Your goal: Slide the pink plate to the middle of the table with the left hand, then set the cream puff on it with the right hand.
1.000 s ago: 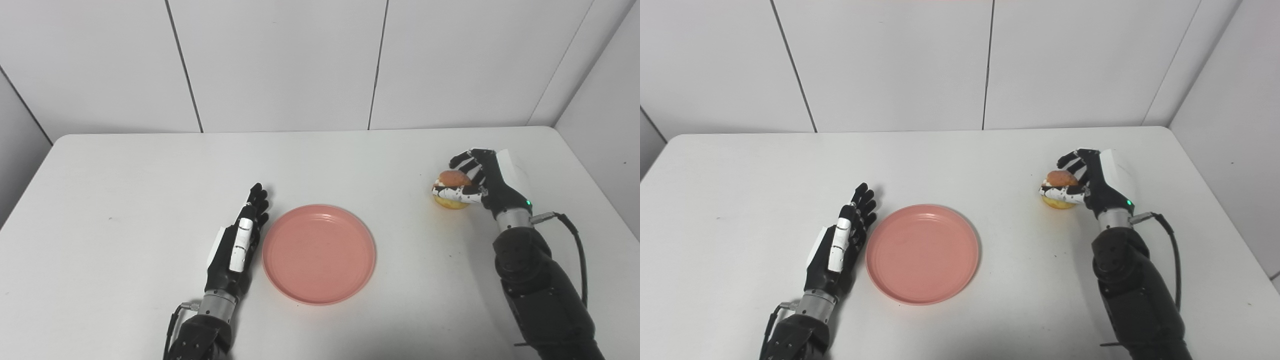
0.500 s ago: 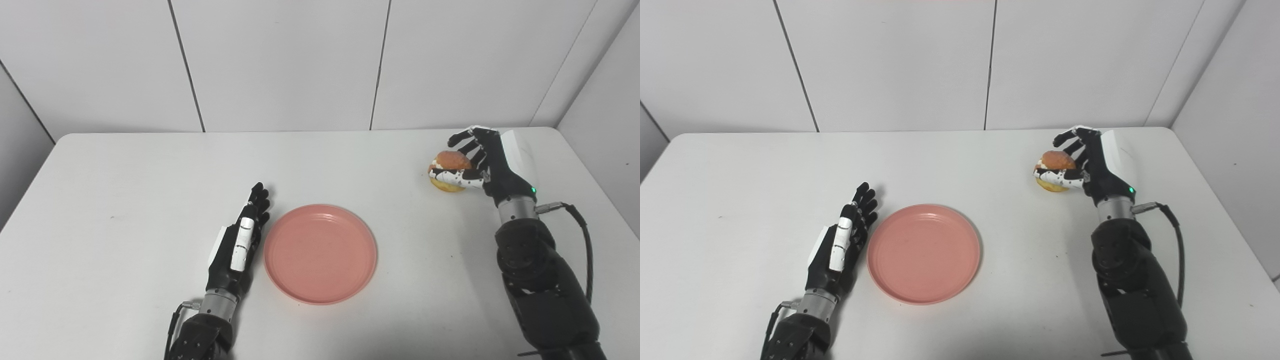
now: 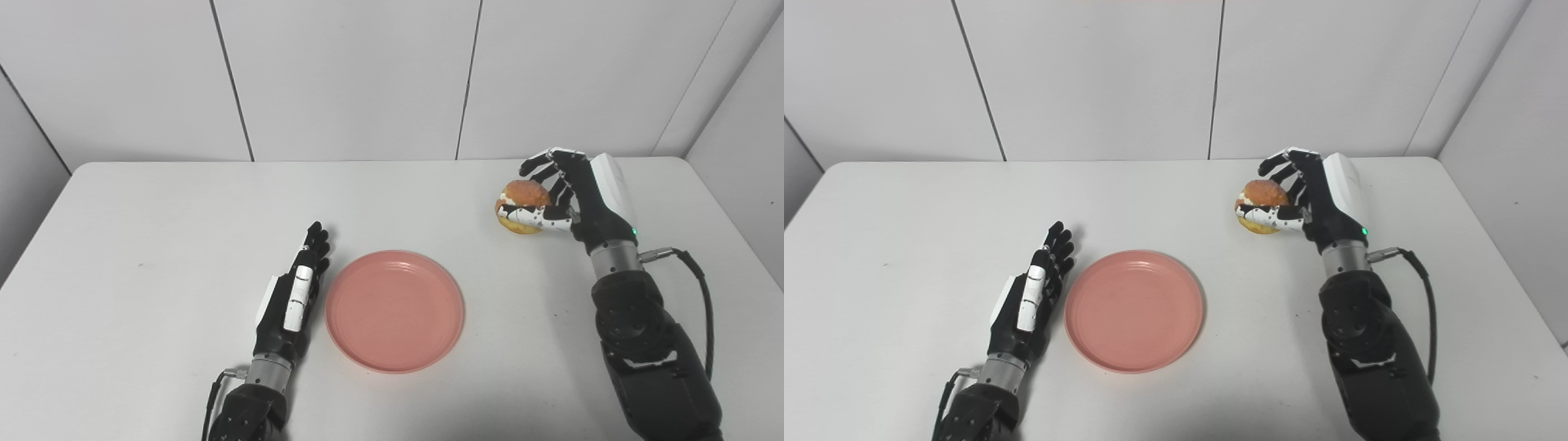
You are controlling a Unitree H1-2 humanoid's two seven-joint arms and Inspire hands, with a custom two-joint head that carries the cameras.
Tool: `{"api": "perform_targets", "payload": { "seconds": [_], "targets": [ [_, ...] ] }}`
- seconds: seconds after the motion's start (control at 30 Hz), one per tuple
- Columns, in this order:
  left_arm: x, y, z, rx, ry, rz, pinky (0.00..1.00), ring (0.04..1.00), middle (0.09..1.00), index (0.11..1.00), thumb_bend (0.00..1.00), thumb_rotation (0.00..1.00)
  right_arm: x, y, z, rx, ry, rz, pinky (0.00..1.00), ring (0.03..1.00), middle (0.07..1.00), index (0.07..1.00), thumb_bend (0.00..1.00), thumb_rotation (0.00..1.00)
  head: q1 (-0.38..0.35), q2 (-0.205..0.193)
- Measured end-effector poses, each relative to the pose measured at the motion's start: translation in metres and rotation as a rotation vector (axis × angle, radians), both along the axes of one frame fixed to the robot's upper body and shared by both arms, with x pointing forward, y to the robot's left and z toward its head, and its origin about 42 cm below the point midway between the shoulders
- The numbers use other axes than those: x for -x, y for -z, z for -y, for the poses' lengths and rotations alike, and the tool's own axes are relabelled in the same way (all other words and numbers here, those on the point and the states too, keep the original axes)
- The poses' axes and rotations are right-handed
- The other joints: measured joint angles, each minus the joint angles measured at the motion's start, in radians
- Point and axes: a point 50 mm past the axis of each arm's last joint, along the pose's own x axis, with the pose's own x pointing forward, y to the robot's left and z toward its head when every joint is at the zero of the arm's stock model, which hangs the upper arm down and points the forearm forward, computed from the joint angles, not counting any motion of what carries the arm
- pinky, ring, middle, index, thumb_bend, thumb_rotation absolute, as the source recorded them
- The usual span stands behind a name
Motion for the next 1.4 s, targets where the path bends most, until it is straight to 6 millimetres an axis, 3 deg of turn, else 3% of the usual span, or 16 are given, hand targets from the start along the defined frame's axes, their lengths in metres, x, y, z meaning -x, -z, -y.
{"api": "perform_targets", "payload": {
  "seconds": [0.13, 0.37, 0.63, 0.87, 0.97, 1.1, 1.4],
  "targets": [
    [0.000, 0.000, 0.002, 0.004, 0.001, 0.000, 1.00, 1.000, 1.000, 1.000, 0.67, 1.00, 0.003, 0.015, -0.024, -0.015, -0.083, -0.003, 0.15, 0.219, 0.388, 0.492, 0.51, 0.00, 0.005, 0.003],
    [0.000, 0.000, 0.002, -0.007, 0.004, 0.001, 1.00, 1.000, 1.000, 1.000, 0.64, 1.00, 0.005, 0.021, -0.032, -0.011, -0.130, 0.012, 0.18, 0.253, 0.402, 0.489, 0.52, 0.00, 0.017, 0.009],
    [0.001, -0.001, 0.004, -0.014, 0.009, 0.005, 1.00, 1.000, 1.000, 1.000, 0.60, 1.00, 0.019, 0.034, -0.063, -0.008, -0.238, 0.031, 0.21, 0.273, 0.408, 0.492, 0.52, 0.00, 0.035, 0.014],
    [0.001, -0.001, 0.005, -0.025, 0.003, 0.013, 1.00, 1.000, 1.000, 1.000, 0.60, 1.00, 0.029, 0.040, -0.081, -0.017, -0.309, 0.078, 0.29, 0.363, 0.500, 0.468, 0.52, 0.00, 0.031, 0.020],
    [0.002, -0.001, 0.006, -0.029, 0.003, 0.014, 1.00, 1.000, 1.000, 1.000, 0.59, 1.00, 0.033, 0.043, -0.090, -0.002, -0.329, 0.079, 0.27, 0.343, 0.508, 0.460, 0.52, 0.00, 0.031, 0.021],
    [0.002, -0.001, 0.007, -0.030, 0.001, 0.014, 1.00, 1.000, 1.000, 1.000, 0.58, 1.00, 0.040, 0.055, -0.099, 0.018, -0.366, 0.058, 0.35, 0.411, 0.523, 0.446, 0.51, 0.00, 0.028, 0.020],
    [0.003, -0.001, 0.009, -0.041, 0.000, 0.015, 1.00, 1.000, 1.000, 1.000, 0.61, 1.00, 0.044, 0.079, -0.109, 0.057, -0.444, 0.012, 0.39, 0.441, 0.522, 0.451, 0.51, 0.00, 0.029, 0.025]
  ]
}}
